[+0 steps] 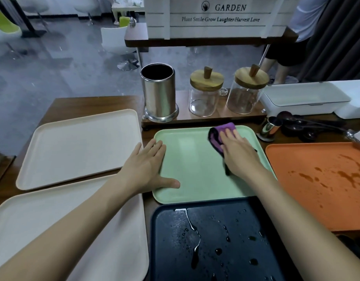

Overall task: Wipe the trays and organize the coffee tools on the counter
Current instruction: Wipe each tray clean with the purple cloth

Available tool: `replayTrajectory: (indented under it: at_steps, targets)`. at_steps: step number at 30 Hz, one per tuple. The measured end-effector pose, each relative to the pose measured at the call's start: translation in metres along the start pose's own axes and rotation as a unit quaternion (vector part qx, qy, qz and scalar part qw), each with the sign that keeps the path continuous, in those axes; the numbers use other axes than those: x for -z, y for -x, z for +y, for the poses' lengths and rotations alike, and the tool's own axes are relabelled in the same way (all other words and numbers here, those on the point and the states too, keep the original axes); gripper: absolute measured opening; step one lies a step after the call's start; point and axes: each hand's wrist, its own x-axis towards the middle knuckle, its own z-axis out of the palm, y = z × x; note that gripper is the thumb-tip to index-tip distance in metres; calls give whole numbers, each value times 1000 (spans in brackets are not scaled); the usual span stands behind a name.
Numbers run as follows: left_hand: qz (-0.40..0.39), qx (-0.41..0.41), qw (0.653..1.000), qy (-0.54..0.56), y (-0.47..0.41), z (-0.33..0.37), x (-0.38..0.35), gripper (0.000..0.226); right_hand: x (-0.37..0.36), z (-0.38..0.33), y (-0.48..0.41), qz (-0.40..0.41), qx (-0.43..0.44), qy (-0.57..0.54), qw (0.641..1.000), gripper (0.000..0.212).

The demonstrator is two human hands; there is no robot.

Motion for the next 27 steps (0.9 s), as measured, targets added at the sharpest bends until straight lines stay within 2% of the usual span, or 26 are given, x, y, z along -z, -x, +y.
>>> replayTrajectory:
  at_steps: [3,7,15,18,23,27]
  targets:
    - [-1,-9,1000,14,1,0,2,130,2,17,3,-3,-24,9,1000,48]
    - [29,-41,999,20,4,-14,9,116,4,14,2,-6,-19,17,1000,46]
    - [62,14,996,69,11,-20,-5,122,0,3,4,4,-31,57,998,44]
    - [63,16,995,70,11,-22,-7,122,-3,-18,1,7,11,47,999,46]
    - [47,-1,997,62,10,-24,-6,129,-9,-96,-8,17,114,38,993,46]
    - [-1,-19,995,95,7,-35,2,136,-16,-132,-13,3,151,19,988,55]
